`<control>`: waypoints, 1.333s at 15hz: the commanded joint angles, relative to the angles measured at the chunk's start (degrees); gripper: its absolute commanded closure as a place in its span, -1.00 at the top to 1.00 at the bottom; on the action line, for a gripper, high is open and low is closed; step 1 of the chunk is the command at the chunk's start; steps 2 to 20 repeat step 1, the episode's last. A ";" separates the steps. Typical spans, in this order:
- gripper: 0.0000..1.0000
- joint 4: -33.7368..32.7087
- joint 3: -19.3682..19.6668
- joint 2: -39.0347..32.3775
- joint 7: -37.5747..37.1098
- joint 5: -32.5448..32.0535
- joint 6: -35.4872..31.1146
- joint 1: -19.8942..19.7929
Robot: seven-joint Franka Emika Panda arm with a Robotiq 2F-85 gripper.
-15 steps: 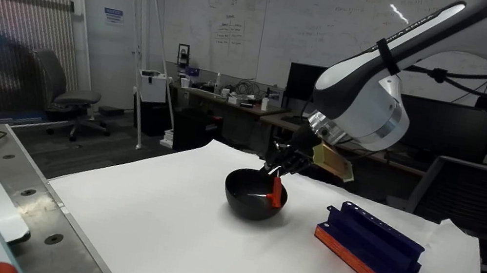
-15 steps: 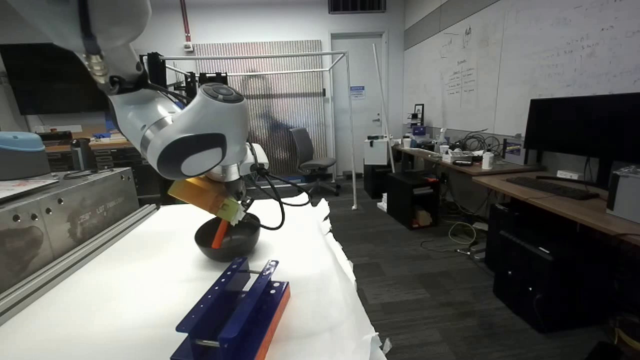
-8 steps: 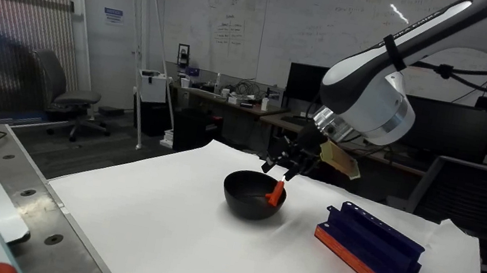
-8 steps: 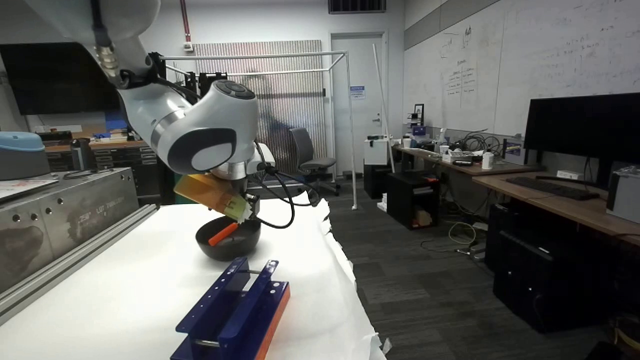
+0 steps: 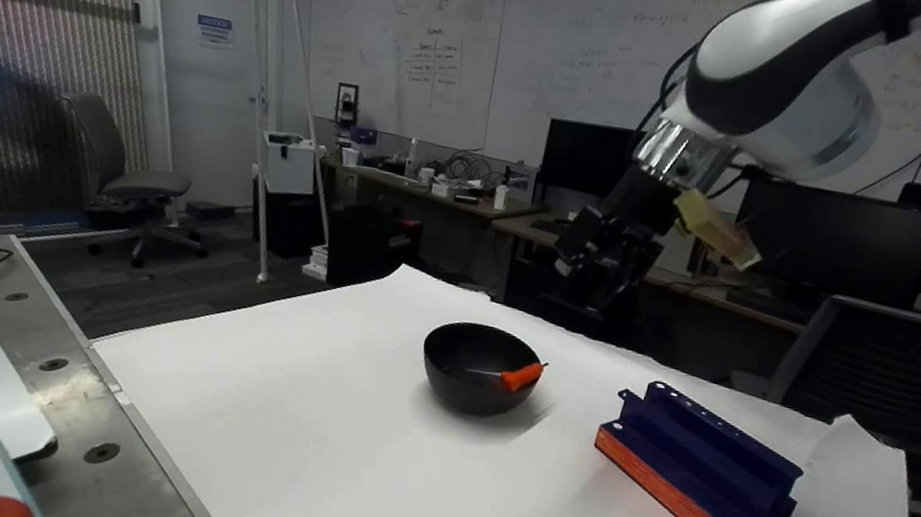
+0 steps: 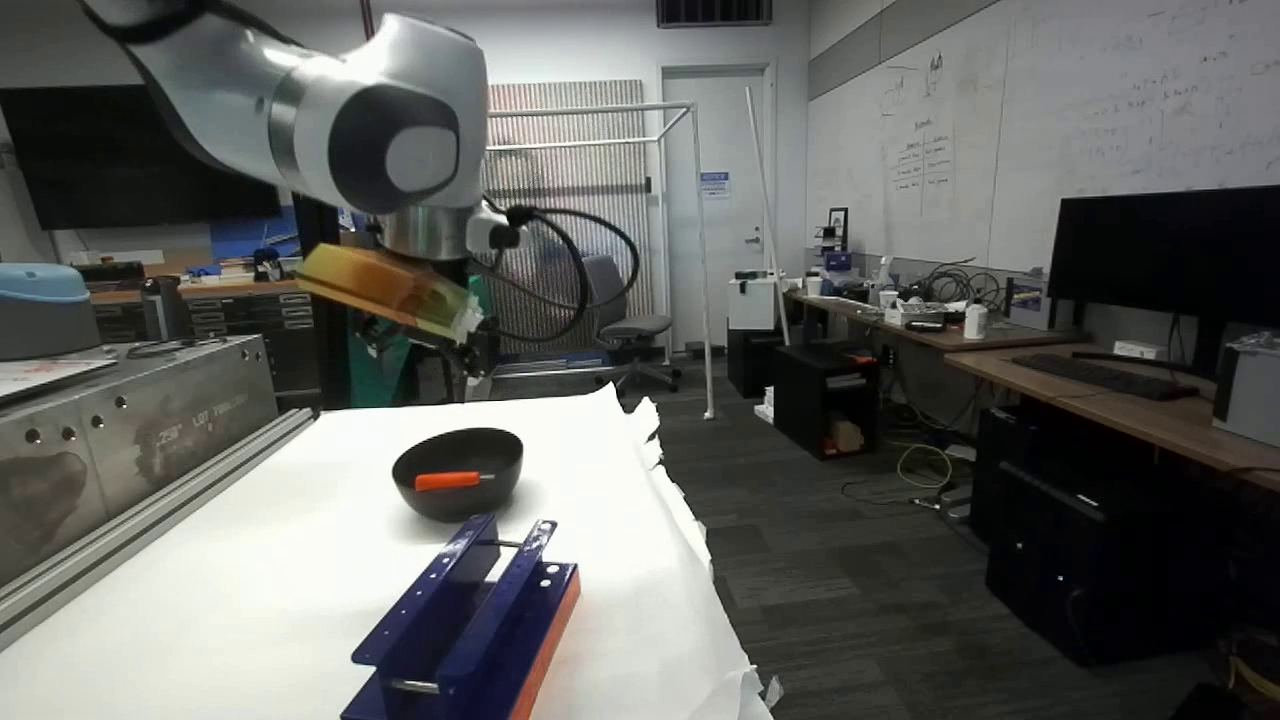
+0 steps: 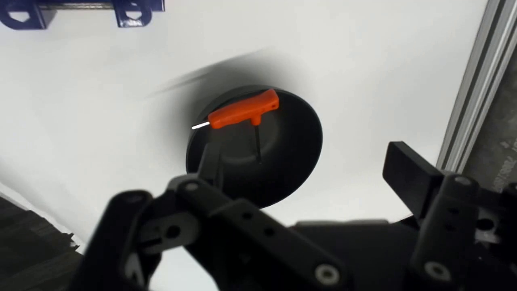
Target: Pick up the orange object and put it in the bowl
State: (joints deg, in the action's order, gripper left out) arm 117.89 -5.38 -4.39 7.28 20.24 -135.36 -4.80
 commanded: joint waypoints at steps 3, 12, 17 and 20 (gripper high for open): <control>1.00 1.77 2.16 9.07 -3.78 -4.47 9.70 1.96; 1.00 1.77 2.16 9.07 -3.78 -4.47 9.70 1.96; 1.00 1.77 2.16 9.07 -3.78 -4.47 9.70 1.96; 1.00 1.77 2.16 9.07 -3.78 -4.47 9.70 1.96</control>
